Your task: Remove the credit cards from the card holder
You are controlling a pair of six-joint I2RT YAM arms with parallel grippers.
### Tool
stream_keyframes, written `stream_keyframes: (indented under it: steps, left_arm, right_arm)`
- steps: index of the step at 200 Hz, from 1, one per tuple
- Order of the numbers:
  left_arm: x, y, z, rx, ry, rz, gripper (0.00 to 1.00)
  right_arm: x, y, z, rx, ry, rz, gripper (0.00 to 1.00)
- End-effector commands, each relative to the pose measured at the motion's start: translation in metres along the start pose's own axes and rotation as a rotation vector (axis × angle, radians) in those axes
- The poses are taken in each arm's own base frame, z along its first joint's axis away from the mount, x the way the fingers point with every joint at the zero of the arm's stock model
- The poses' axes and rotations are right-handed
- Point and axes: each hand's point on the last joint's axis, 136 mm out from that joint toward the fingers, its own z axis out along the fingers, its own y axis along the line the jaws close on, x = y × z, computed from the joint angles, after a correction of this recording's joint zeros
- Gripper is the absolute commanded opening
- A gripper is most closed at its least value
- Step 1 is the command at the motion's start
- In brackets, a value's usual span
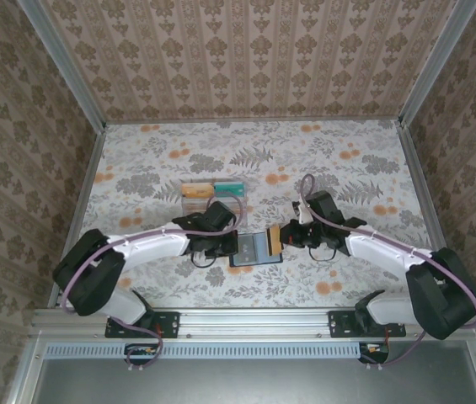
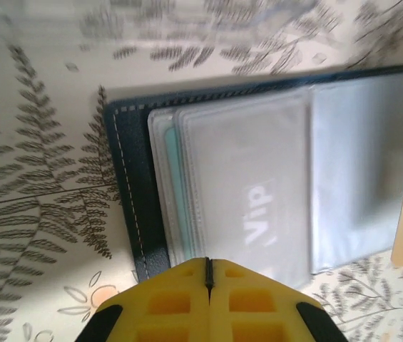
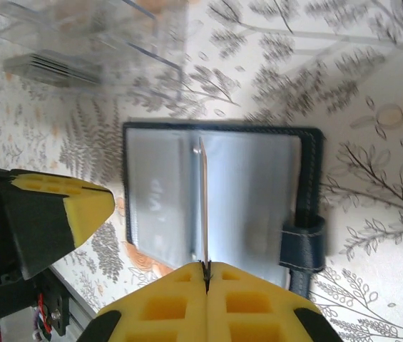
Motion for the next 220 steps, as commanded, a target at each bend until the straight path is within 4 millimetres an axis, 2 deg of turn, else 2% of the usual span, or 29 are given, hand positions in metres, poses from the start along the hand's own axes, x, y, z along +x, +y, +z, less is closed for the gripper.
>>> stream_keyframes:
  steps: [1,17,29,47,57,64,70,96,130,157,177,220]
  left_arm:
    - [-0.034,-0.018,-0.041,0.051,-0.137,0.009,0.11]
    - [-0.049,-0.018,-0.067,0.076,-0.226,-0.004,0.23]
    - [-0.058,-0.015,-0.089,0.090,-0.294,-0.014,0.42]
    - [-0.068,0.001,-0.120,0.094,-0.377,-0.078,0.78]
    - [-0.071,0.012,-0.135,0.096,-0.407,-0.116,0.85]
    - [-0.071,0.017,-0.145,0.105,-0.421,-0.129,0.94]
    - [-0.072,0.023,-0.152,0.109,-0.433,-0.138,0.99]
    - [-0.069,0.044,-0.180,0.097,-0.479,-0.138,1.00]
    - [-0.069,0.055,-0.208,0.148,-0.565,-0.108,1.00]
    - [-0.063,0.067,-0.214,0.156,-0.572,-0.136,1.00]
    - [-0.056,0.080,-0.215,0.115,-0.562,-0.166,1.00]
    - [-0.045,0.098,-0.225,0.043,-0.589,-0.190,1.00]
  right_arm:
    - [-0.013,0.016,-0.017,0.036,-0.019,-0.117,0.00]
    - [-0.024,0.031,-0.024,0.061,-0.033,-0.206,0.00]
    - [-0.033,0.042,-0.028,0.084,-0.045,-0.265,0.00]
    - [-0.046,0.060,-0.028,0.108,-0.048,-0.351,0.00]
    - [-0.052,0.072,-0.026,0.123,-0.051,-0.412,0.00]
    - [-0.057,0.083,-0.026,0.129,-0.060,-0.460,0.00]
    - [-0.059,0.086,-0.017,0.150,-0.039,-0.495,0.00]
    - [-0.074,0.116,-0.002,0.184,-0.042,-0.668,0.00]
    - [-0.089,0.158,0.022,0.172,-0.061,-0.909,0.00]
    - [-0.098,0.186,0.040,0.192,-0.069,-1.128,0.00]
    - [-0.106,0.200,0.054,0.219,-0.087,-1.249,0.00]
    - [-0.117,0.213,0.077,0.224,-0.072,-1.432,0.00]
